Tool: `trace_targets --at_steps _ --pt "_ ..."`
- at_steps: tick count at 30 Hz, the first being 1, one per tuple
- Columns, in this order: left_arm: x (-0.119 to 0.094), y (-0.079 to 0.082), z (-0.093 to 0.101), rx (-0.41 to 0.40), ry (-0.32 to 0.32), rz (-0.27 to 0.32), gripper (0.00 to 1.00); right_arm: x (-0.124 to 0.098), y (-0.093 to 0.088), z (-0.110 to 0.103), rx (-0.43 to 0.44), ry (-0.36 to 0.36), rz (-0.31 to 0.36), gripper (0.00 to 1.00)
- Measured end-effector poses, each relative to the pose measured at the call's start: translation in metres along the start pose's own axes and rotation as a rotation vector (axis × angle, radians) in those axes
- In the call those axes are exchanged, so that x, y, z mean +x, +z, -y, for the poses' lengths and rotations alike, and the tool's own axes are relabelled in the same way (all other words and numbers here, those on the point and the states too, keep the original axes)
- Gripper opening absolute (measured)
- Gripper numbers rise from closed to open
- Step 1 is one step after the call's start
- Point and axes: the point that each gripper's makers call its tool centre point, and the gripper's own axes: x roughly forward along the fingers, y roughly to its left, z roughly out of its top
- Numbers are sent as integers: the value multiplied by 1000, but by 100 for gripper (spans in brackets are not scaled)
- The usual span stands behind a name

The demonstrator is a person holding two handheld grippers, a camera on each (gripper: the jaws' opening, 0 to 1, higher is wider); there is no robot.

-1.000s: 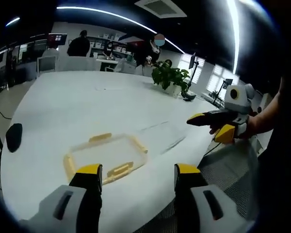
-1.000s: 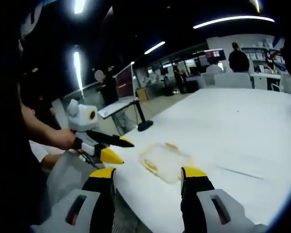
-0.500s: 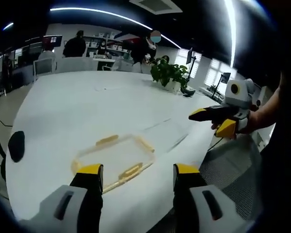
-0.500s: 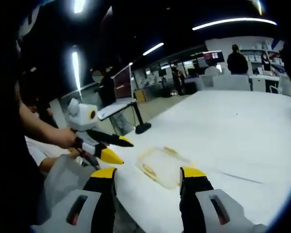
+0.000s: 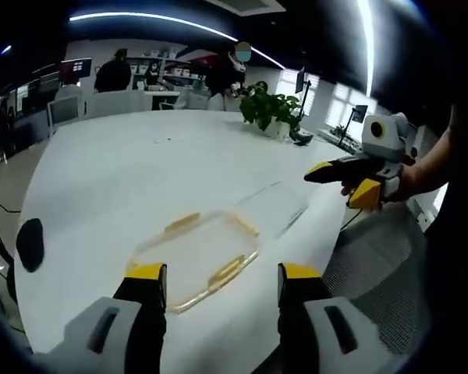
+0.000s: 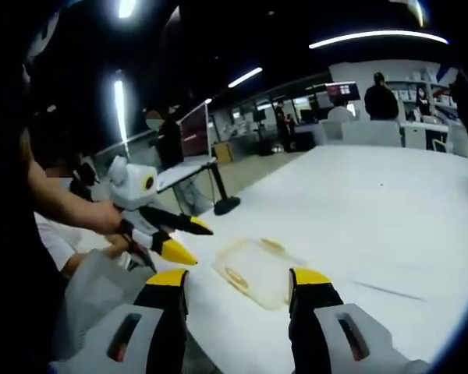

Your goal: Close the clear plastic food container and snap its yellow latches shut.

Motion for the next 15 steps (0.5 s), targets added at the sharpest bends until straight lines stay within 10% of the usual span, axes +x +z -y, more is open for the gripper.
trace_targets --at_steps 15 --pt "8 -4 -15 39 -29 -34 56 16 -1 10 -16 -28 -22 50"
